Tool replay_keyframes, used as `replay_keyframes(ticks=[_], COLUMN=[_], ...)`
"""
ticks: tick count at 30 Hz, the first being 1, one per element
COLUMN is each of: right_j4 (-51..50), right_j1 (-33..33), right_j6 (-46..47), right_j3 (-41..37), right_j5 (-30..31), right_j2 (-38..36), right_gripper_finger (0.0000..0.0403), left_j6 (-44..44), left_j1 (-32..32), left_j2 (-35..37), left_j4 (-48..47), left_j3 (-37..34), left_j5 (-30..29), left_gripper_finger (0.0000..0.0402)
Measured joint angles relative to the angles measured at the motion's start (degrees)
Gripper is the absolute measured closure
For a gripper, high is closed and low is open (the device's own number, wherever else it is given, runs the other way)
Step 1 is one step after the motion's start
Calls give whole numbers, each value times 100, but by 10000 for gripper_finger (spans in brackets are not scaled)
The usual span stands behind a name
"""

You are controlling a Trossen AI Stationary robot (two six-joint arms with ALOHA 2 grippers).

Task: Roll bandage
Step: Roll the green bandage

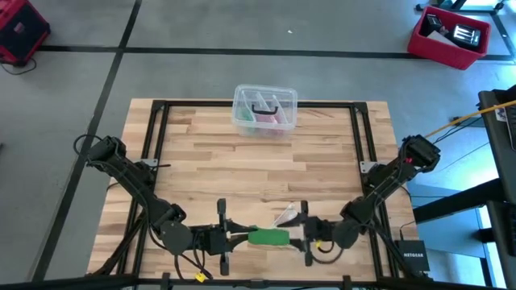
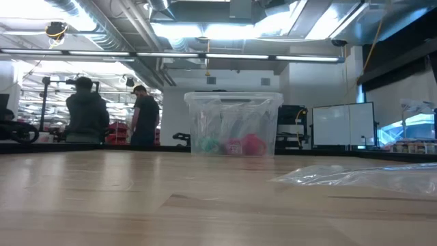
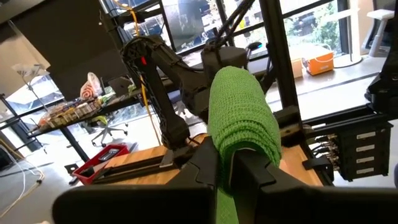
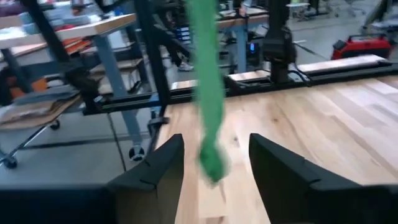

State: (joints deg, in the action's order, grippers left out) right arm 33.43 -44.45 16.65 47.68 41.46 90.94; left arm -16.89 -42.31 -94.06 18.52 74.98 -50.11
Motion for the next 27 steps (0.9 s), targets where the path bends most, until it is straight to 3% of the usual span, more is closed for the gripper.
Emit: replay_keyframes(ticks=[6,14,27], right_j4=[-73,-64,211], right_j1=[217,206,-578], right_j6=[146,-122,-355], right_j3=[0,0,2], right_j5=[-386,-563,-246], right_j2=[14,219,216], right_gripper_finger=[240,385,397], left_j6=[-34,-92,-487], left_j1=[7,13,35], left_j2=[0,0,0], left_j4=[2,9,183], left_j3=[0,0,-4], left_j5=[0,-7,-562], left_gripper_finger=[389,387,387])
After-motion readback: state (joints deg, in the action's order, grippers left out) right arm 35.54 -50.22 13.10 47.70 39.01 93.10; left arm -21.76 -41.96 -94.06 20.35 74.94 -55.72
